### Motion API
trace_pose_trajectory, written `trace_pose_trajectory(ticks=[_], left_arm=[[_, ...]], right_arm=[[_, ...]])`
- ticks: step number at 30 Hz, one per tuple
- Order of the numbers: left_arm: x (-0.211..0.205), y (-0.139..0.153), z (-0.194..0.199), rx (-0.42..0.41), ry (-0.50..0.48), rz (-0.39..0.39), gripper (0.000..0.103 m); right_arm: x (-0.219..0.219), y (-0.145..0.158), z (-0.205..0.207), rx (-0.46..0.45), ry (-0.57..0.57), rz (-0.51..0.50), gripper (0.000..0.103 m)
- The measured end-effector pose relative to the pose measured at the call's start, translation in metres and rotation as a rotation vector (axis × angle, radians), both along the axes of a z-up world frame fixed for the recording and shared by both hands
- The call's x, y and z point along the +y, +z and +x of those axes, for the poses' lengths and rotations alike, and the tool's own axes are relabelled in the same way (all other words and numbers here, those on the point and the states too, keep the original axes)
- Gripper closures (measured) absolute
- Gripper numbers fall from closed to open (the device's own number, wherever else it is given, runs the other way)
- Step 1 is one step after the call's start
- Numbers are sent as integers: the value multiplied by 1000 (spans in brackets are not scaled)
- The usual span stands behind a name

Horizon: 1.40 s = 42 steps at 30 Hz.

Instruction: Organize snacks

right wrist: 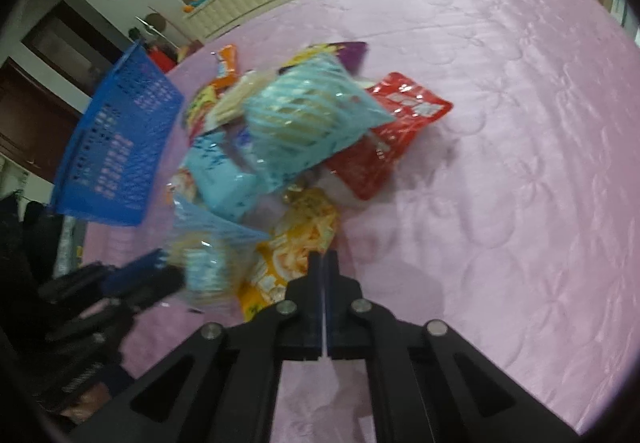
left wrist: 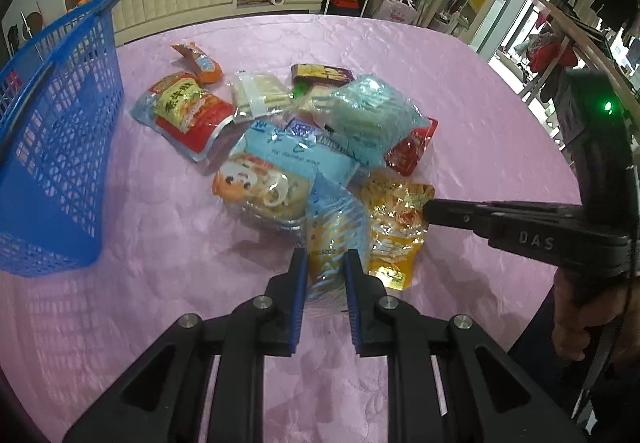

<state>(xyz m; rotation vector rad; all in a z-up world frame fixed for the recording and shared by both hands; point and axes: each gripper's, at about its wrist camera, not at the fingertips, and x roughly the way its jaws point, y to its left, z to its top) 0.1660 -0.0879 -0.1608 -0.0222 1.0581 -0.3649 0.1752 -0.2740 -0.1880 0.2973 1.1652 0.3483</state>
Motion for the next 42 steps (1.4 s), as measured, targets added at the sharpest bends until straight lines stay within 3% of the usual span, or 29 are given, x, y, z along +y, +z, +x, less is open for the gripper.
trace_pose_trajectory(ticks=[7, 10, 27, 42], left_arm=[[0, 14, -11, -52, 12, 28, 87], [8, 32, -16, -98, 23, 14, 87], [83, 132, -56, -313, 126, -59, 87], [170, 176, -63, -410, 247, 56, 87]], right_arm=[[11, 11, -7, -35, -2, 7, 101], [21, 38, -15, -118, 32, -16, 101], [66, 135, -41, -308, 119, 11, 101], [163, 198, -25, -446, 271, 42, 101]])
